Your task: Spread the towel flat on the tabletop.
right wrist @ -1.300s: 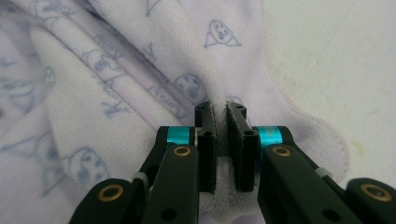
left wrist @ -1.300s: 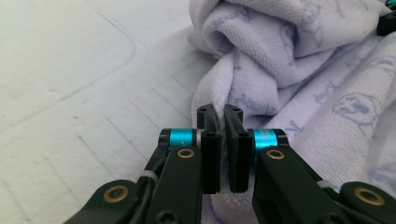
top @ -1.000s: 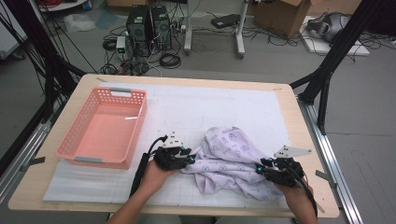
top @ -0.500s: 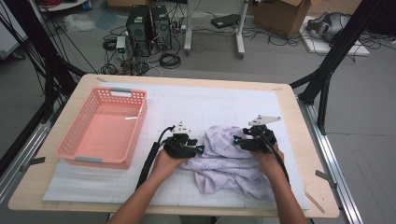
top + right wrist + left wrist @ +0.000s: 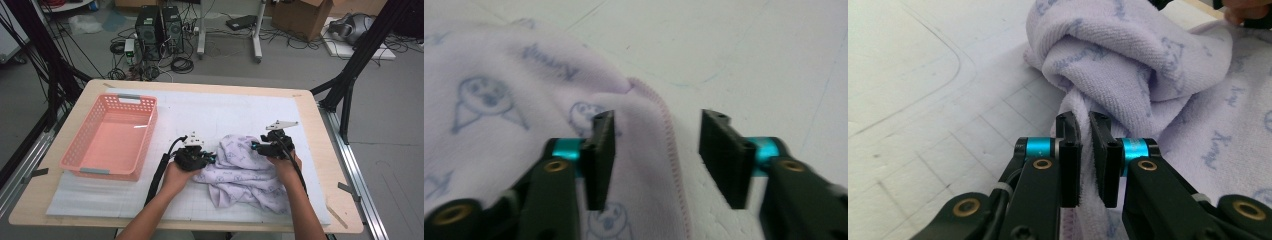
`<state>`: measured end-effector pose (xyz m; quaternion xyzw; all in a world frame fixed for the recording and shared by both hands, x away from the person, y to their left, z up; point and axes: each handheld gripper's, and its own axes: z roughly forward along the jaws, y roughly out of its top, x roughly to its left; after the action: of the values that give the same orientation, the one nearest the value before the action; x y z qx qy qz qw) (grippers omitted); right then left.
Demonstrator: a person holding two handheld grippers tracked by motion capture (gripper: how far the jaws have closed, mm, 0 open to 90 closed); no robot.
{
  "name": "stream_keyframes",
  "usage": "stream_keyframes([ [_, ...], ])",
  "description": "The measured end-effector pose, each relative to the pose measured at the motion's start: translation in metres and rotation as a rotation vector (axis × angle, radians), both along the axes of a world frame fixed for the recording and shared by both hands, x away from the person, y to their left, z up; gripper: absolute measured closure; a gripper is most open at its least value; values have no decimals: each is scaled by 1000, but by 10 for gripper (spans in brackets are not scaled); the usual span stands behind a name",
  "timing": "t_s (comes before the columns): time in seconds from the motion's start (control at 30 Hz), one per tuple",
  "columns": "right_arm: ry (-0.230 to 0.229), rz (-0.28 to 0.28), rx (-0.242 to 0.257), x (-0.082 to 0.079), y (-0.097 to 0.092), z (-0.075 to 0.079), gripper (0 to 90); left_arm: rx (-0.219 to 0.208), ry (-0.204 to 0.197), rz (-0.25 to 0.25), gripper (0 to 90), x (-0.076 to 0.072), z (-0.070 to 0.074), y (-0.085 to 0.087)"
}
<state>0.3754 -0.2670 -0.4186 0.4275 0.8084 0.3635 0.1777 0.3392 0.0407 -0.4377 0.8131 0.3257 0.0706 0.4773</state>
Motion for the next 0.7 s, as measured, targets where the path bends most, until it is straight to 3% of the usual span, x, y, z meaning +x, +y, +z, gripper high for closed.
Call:
stream_keyframes([
  [0.07,35,9,-30,4,4,-7,457,7,-8,3,835,-1,2,2],
  [0.13,76,52,-47,6,9,-14,609,-1,-18,12,835,-2,5,5],
  [0.2,75,77,-58,3,13,-15,847,-14,-32,29,836,-4,9,9],
  [0.3,53,81,-70,-1,7,-8,862,-21,-62,58,836,-8,14,17],
  [0.37,28,49,-74,-7,-2,-1,863,-33,-80,70,837,-13,15,22],
  [0.43,7,31,-111,-16,-12,5,863,-34,-84,71,837,-17,14,26],
  [0.57,21,4,-184,-38,-37,7,866,-19,-65,51,837,-28,4,33],
  [0.7,29,-1,-191,-63,-62,-1,866,-22,-32,30,835,-34,-5,36],
])
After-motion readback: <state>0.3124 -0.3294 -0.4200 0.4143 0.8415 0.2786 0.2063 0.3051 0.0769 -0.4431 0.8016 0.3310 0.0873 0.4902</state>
